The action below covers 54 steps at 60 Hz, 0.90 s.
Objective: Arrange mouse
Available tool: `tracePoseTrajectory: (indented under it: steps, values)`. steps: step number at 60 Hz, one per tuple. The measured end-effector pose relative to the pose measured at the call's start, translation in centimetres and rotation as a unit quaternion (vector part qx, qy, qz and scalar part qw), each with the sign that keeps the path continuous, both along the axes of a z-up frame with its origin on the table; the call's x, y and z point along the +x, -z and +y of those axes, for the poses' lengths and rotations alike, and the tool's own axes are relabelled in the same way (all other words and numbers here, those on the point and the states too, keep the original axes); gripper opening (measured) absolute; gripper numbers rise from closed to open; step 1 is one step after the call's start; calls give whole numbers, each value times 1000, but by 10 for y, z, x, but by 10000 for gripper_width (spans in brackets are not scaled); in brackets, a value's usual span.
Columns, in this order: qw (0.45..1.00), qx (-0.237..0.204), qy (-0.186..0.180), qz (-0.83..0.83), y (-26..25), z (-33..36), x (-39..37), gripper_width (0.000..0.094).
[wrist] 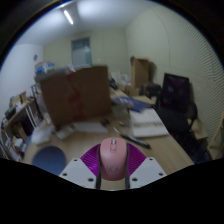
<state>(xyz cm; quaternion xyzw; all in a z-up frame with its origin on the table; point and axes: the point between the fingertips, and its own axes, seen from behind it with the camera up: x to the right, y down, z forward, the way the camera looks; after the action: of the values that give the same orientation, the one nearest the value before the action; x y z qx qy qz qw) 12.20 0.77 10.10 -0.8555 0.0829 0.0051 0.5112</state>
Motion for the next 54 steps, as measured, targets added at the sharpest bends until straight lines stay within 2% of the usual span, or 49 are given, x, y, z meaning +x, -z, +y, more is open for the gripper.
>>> tracePoseTrajectory:
  steps: [3,8,12,18,24,28,31,32,33,36,44,48,51,54]
  values:
    - [999,34,-13,7,-41,12,-41,320]
    - [996,74,-41,7,-82,30,-120,322]
    - [994,76,-76,3,-76,40,-187,319]
    - [994,32,-106,0,-17,44,-265,319]
    - [992,-32,-121,-23,59,39,-300,319]
    - [990,-65,-121,-29,90,32,-305,319]
    - [989,-81,-118,-43,107,28,-301,323]
    - [988,-87,-119,-46,115,29,-302,359]
    - [989,-70,-118,-48,110,29,-303,326]
    - [989,-70,-121,-52,112,29,-304,362]
    - [984,-104,-136,-40,115,30,-303,524]
    - [982,-124,-145,-6,111,18,-306,722]
    - [982,-114,-149,24,95,8,-305,868]
    - [982,-103,-152,46,75,-5,-300,831]
